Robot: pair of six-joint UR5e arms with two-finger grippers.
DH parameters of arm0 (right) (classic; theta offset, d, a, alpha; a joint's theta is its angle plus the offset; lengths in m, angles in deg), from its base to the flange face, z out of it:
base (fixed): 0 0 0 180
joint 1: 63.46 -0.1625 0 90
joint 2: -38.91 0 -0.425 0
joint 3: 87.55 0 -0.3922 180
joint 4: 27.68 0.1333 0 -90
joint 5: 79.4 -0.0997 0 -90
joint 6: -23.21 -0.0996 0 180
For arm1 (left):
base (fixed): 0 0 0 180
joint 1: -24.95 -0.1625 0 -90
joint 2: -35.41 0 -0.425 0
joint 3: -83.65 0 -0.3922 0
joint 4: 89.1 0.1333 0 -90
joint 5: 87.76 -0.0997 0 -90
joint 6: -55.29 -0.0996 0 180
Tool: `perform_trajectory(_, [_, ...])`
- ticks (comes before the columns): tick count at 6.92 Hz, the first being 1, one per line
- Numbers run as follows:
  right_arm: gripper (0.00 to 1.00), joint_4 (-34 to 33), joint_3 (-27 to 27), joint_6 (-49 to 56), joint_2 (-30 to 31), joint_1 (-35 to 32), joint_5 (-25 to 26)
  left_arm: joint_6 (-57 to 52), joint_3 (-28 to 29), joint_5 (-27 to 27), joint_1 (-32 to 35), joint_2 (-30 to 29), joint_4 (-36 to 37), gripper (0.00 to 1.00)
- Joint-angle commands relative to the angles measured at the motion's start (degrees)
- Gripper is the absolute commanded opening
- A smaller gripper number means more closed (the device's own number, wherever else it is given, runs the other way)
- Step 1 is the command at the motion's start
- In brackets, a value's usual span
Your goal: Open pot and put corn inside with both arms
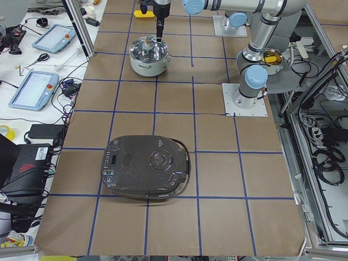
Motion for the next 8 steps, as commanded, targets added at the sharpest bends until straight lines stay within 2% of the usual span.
perform_trajectory(1, [1.0, 0.0, -0.04, 0.07, 0.04, 0.0, 0.36, 0.14, 0.04, 0.02, 0.09, 0.05, -0.7, 1.0])
perform_trajectory(6, [1.0, 0.0, -0.12, 0.15, 0.04, 0.09, 0.63, 0.22, 1.53, -0.16, 0.44, -1.0, -0.62, 1.0])
perform_trajectory(7, [1.0, 0.09, -0.13, 0.15, 0.04, 0.09, 0.72, 0.49, 2.15, -0.51, 2.44, -3.01, -0.01, 1.0])
perform_trajectory(8, [1.0, 0.09, -0.13, 0.15, 0.04, 0.09, 0.8, 4.06, 2.33, -0.25, 5.33, -6.25, 4.87, 1.0])
